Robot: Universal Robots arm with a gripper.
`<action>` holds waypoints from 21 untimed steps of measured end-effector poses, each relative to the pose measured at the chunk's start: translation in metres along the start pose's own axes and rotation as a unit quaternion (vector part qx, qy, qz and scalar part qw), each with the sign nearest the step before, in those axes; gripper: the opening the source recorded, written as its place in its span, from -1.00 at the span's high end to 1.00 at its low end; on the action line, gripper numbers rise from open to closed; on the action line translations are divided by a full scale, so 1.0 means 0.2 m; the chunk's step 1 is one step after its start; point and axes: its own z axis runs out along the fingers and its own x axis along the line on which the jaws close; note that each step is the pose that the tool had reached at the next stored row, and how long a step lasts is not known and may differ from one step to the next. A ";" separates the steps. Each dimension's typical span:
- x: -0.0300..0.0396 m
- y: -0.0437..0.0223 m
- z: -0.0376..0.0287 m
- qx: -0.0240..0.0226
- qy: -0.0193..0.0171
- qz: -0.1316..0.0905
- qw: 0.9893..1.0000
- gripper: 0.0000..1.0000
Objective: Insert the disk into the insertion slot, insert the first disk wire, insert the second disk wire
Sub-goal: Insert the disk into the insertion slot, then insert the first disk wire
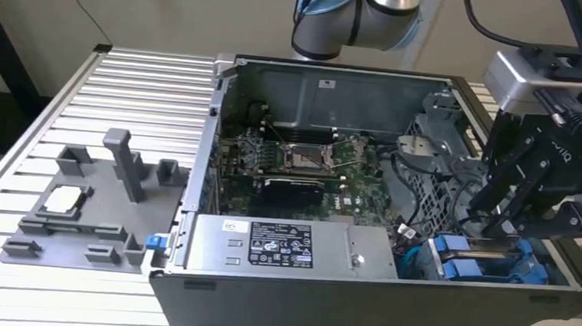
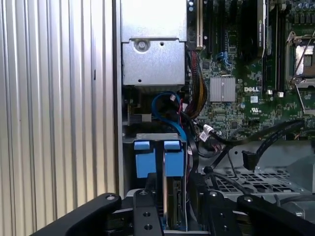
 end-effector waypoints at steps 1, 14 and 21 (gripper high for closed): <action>0.000 0.000 0.000 0.001 0.000 0.000 1.000 0.19; -0.001 -0.074 0.007 0.026 -0.015 -0.003 1.000 0.19; -0.002 -0.135 0.011 0.027 -0.028 -0.006 0.999 0.19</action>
